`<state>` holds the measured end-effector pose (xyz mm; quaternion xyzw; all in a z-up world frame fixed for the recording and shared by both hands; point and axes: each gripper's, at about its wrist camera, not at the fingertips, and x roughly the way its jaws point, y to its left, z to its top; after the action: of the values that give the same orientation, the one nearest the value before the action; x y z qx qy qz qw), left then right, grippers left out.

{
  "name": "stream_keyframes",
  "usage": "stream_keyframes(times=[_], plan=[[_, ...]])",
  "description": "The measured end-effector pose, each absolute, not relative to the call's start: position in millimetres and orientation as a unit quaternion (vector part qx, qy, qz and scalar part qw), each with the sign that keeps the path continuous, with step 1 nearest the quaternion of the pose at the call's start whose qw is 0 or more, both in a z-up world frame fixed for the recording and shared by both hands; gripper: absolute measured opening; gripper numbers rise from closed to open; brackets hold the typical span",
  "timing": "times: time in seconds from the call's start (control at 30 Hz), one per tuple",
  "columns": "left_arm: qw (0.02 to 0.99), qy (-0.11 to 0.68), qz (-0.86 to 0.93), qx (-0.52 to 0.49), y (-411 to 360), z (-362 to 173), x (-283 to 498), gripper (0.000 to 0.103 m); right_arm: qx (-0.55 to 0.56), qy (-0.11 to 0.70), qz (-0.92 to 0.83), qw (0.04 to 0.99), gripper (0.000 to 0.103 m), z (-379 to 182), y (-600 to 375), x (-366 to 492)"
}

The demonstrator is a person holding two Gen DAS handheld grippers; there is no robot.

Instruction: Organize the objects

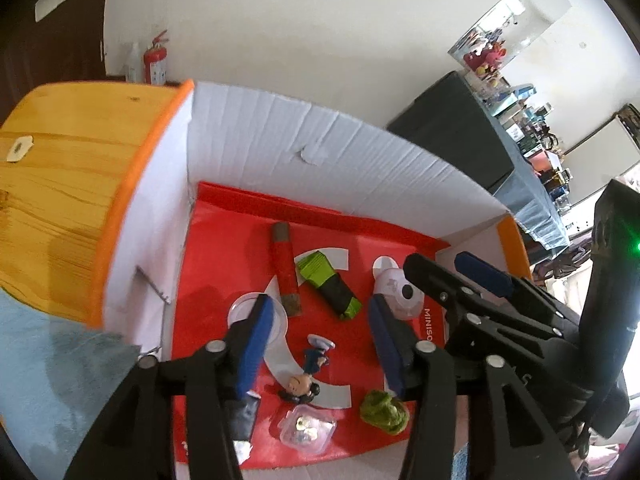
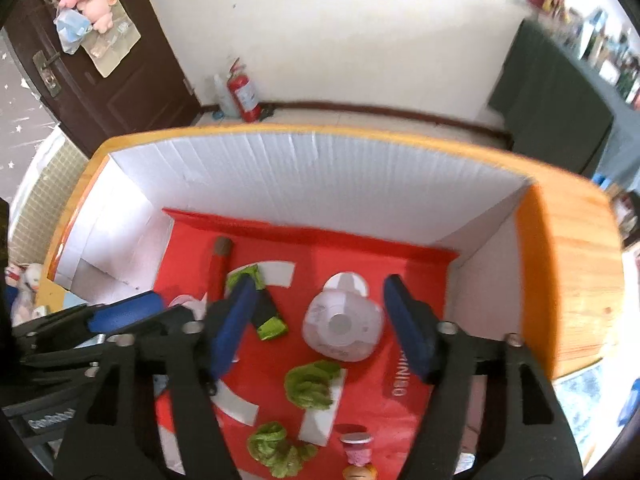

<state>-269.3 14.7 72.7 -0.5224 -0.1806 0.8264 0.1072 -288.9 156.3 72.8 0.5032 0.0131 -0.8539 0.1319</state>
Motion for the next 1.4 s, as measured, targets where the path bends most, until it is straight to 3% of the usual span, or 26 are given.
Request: stream_keyframes(times=[0.47, 0.97, 1.4], plan=[[0.102, -0.128, 0.868, -0.469, 7.4, 105.3, -230.3, 0.062, 0.486, 0.013, -0.864, 0.13, 0.069, 88.8, 161.4, -260.4], [0.083, -0.066, 0.921, -0.375, -0.5, 147.5, -163.5, 0.079, 0.407, -0.002, -0.904, 0.13, 0.083, 132.3, 173.9, -196.7], [0.083, -0.048, 0.941, -0.325, -2.8, 154.3, -103.1, 0.088, 0.357, -0.007, -0.927, 0.112, 0.09, 131.6, 186.4, -132.0]])
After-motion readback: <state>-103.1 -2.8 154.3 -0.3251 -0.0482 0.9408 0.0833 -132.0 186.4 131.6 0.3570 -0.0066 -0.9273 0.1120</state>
